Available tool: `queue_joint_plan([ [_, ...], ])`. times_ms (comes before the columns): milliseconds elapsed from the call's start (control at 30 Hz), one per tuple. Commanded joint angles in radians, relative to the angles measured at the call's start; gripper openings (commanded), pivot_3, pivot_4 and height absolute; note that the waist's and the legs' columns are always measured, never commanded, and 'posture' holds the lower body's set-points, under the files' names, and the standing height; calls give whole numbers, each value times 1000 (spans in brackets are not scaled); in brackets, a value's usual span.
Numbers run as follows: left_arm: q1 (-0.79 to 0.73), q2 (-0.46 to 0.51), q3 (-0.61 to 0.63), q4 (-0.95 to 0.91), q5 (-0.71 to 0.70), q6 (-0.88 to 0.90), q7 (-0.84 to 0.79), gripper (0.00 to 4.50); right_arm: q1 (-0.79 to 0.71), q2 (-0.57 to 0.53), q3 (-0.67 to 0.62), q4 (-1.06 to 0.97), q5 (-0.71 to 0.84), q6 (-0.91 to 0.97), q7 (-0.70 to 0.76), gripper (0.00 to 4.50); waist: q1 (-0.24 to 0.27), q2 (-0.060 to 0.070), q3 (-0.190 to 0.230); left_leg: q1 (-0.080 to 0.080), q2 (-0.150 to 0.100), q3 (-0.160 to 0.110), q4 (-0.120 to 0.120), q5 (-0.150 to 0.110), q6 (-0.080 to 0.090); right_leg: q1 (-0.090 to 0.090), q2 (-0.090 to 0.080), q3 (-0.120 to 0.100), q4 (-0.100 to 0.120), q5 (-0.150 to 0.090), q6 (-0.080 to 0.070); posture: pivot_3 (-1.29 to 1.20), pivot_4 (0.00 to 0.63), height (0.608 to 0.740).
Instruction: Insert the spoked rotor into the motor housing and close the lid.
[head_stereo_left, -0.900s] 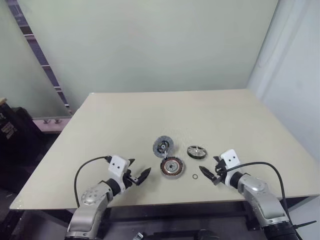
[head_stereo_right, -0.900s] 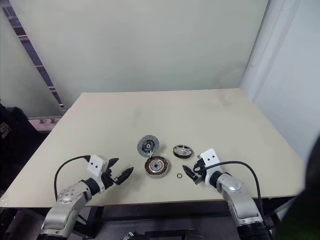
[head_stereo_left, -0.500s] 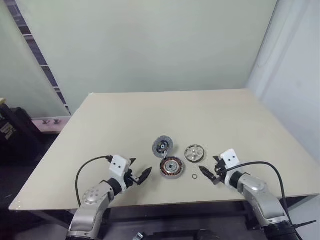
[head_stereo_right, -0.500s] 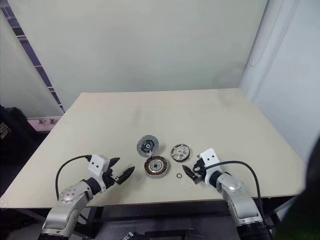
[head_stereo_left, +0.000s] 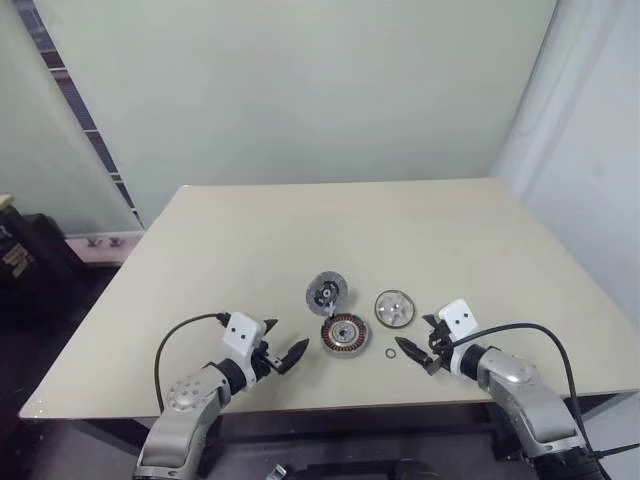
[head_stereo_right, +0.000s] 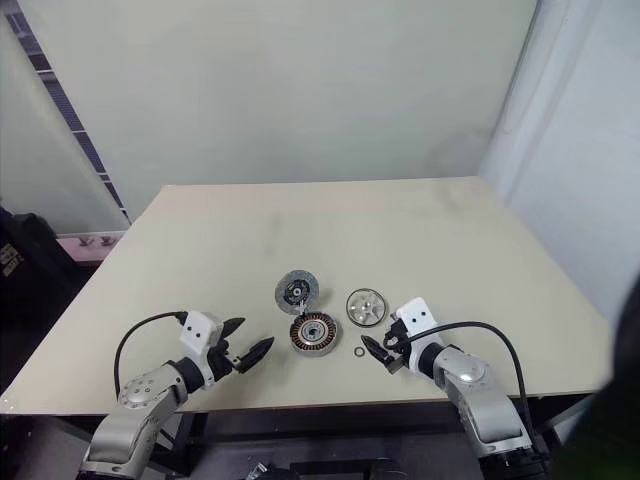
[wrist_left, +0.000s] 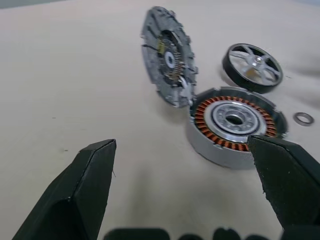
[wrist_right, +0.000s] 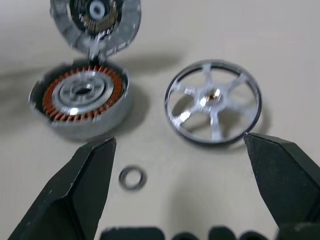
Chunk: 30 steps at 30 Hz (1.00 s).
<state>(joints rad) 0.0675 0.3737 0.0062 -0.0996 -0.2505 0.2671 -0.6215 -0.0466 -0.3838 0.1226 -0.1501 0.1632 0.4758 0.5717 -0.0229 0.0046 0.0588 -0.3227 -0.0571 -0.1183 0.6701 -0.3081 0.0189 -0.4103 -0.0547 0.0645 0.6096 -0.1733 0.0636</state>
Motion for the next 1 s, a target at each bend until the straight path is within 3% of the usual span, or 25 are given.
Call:
queue_joint_plan([
  [33, -32, 12, -3, -19, -11, 1, -18, 4500, 2, -22, 10, -91, 12, 44, 13, 4467, 0, 0, 0, 0, 0, 0, 0, 0, 0, 0, 0, 0, 0, 0, 0, 0, 0, 740],
  [467, -56, 39, -35, -9, -19, 53, -93, 4500, -1, -32, 63, -115, -16, 109, 2, 4467, 0, 0, 0, 0, 0, 0, 1, 0, 0, 0, 0, 0, 0, 0, 0, 0, 0, 740],
  [1000, -25, 109, -78, -30, -47, 132, -215, 4500, -67, 44, 124, 55, -57, 60, -27, 4467, -1, 0, 0, 0, 1, 0, 1, 0, 0, 0, 1, 0, 0, 0, 0, 0, 0, 740],
])
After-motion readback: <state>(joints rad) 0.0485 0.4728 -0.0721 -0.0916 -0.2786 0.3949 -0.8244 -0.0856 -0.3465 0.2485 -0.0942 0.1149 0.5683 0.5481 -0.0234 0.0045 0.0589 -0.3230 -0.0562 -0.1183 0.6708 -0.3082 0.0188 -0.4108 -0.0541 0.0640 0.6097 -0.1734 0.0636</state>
